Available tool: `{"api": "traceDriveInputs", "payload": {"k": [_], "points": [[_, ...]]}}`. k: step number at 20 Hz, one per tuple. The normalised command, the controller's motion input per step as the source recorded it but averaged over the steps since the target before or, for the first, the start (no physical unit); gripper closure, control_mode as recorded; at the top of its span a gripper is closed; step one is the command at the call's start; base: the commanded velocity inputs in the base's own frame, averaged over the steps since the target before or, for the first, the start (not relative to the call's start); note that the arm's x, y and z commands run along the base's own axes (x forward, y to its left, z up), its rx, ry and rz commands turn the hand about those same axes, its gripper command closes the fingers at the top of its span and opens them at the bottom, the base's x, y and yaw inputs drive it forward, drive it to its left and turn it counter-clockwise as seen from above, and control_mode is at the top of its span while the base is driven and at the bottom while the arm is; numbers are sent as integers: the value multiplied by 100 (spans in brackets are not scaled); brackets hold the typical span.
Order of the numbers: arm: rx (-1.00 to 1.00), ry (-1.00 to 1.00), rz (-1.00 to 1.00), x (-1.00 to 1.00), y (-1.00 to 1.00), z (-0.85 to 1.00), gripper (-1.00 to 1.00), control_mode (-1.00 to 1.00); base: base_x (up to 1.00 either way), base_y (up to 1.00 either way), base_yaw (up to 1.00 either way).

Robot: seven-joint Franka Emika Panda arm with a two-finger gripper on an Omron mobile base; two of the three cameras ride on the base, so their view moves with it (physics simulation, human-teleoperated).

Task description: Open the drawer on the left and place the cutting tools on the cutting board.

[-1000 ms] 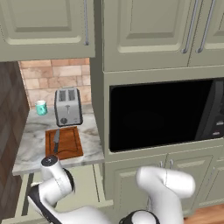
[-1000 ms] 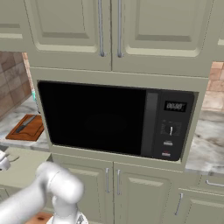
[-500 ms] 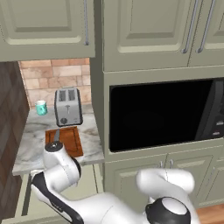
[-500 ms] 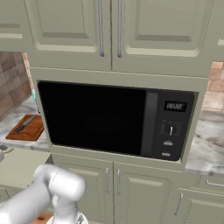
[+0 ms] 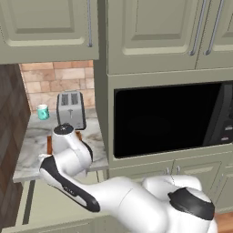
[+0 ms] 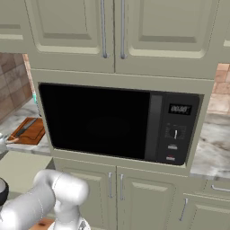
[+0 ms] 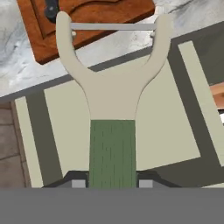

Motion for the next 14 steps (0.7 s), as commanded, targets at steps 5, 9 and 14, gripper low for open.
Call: {"api": "traceDriveInputs", "payload": {"k": [5, 9, 14], "points": [[-2, 0, -9, 88, -25, 10, 100, -100, 0, 0, 0], [-3, 0, -5, 78, -9, 0, 100, -100, 0, 0, 0], [-2, -1, 0, 59, 0, 0, 100, -100, 0, 0, 0]]}}
